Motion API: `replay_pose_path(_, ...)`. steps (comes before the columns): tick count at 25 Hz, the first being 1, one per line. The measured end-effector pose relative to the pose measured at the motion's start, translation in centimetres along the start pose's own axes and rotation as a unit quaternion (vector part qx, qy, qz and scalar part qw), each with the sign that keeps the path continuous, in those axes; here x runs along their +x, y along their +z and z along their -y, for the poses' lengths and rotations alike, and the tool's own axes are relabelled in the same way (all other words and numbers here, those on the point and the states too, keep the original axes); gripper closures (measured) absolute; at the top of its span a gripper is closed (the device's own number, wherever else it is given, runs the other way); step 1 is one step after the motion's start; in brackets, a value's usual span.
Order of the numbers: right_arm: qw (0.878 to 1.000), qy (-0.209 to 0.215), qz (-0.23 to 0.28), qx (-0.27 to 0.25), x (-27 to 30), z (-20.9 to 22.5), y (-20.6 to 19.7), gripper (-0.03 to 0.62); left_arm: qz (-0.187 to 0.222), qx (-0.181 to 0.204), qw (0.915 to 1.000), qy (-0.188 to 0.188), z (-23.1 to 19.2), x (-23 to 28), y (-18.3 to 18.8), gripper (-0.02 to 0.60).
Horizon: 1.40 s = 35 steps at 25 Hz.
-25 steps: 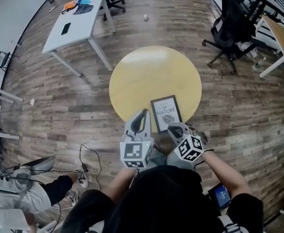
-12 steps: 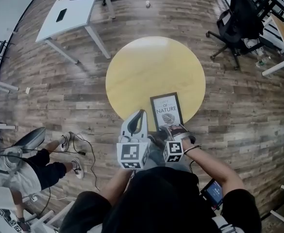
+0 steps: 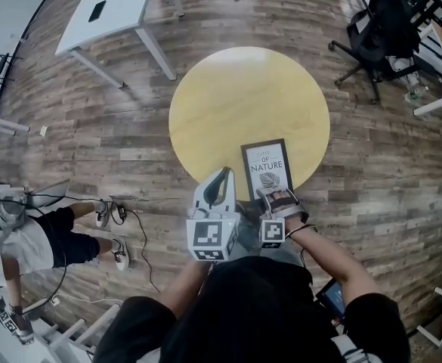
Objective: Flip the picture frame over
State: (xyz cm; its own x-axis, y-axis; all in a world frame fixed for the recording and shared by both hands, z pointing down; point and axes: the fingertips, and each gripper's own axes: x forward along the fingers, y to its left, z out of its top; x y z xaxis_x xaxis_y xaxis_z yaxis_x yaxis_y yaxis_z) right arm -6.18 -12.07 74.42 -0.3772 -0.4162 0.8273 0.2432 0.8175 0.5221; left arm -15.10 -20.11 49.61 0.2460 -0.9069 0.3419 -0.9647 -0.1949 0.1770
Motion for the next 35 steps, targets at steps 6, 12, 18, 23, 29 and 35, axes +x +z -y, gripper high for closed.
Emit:
replay_pose_path(6, 1.0, 0.008, 0.004, 0.007, -0.8, 0.3, 0.4, 0.404, 0.002, -0.004, 1.0, 0.002, -1.2, 0.4, 0.3, 0.552)
replay_pose_path(12, 0.999, 0.002, 0.039, 0.029, -3.1, 2.4, 2.2, 0.448, 0.008, -0.003, 1.0, -0.003, -1.6, 0.9, 0.8, 0.552)
replay_pose_path(18, 0.993, -0.036, 0.093, 0.066, -6.2, 7.4, 4.5, 0.496, 0.017, -0.002, 0.9998, -0.013, -1.0, 0.8, 1.7, 0.552)
replay_pose_path(23, 0.981, -0.048, 0.137, 0.126, -8.9, 11.4, 5.8, 0.503, 0.032, 0.004, 0.9994, -0.016, -0.7, 0.8, 3.2, 0.552)
replay_pose_path(29, 0.951, -0.043, 0.203, 0.229, -12.0, 15.5, 6.4, 0.508, 0.048, 0.007, 0.9988, -0.011, -0.6, 0.6, 4.9, 0.552)
replay_pose_path(35, 0.87, -0.028, 0.271, 0.41, -14.2, 20.3, 4.5, 0.511, 0.055, 0.016, 0.9983, -0.013, -0.2, 0.4, 5.6, 0.552)
